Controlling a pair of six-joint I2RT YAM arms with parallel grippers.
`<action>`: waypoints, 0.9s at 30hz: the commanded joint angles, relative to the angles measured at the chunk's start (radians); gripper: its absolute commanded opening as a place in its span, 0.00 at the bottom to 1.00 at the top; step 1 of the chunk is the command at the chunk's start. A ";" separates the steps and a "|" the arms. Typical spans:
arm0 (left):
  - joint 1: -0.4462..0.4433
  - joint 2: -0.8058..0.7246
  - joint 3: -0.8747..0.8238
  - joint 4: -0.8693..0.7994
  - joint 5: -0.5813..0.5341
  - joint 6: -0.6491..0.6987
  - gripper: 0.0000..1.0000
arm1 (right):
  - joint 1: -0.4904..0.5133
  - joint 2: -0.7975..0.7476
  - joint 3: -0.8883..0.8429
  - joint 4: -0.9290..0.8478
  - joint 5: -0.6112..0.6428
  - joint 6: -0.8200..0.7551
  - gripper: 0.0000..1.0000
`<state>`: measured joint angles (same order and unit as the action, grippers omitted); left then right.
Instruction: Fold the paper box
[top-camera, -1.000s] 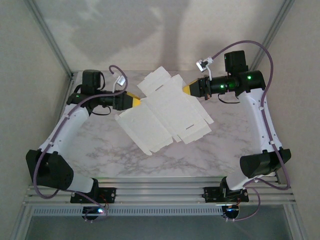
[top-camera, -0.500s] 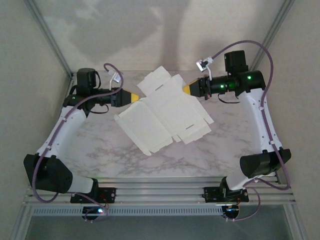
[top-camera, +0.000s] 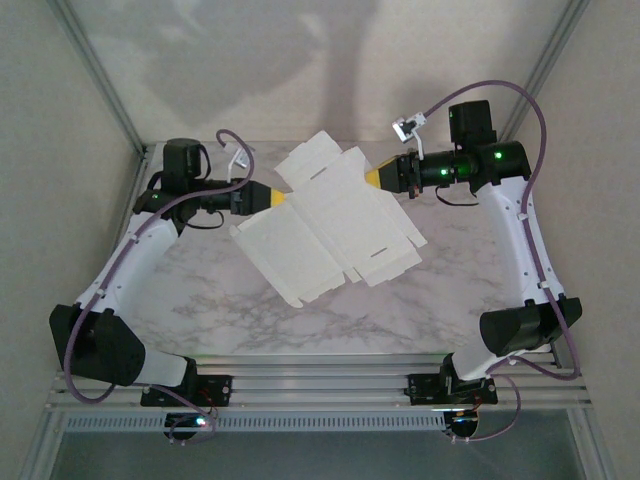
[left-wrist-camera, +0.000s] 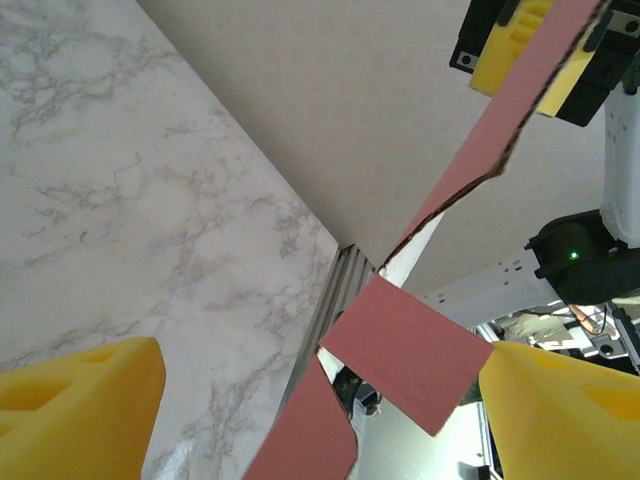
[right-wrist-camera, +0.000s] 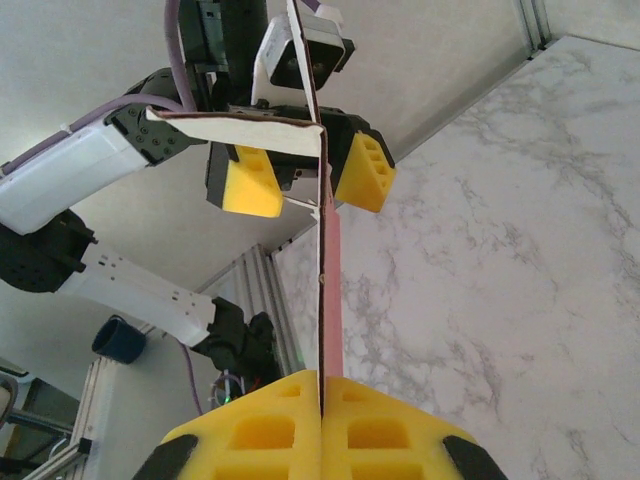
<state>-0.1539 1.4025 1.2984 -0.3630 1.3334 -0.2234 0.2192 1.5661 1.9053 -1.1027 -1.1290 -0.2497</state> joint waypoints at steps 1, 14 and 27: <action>-0.007 0.006 0.008 -0.033 -0.006 0.032 0.82 | -0.007 -0.012 -0.009 0.009 -0.028 0.010 0.00; 0.032 -0.011 0.021 0.071 -0.043 -0.058 0.99 | -0.007 -0.018 -0.015 0.003 -0.027 0.004 0.00; 0.014 0.005 0.019 -0.011 -0.081 -0.008 0.99 | -0.006 -0.011 -0.007 0.013 -0.024 0.012 0.00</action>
<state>-0.1272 1.4033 1.2987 -0.3347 1.2587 -0.2665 0.2192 1.5661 1.8973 -1.1027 -1.1290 -0.2485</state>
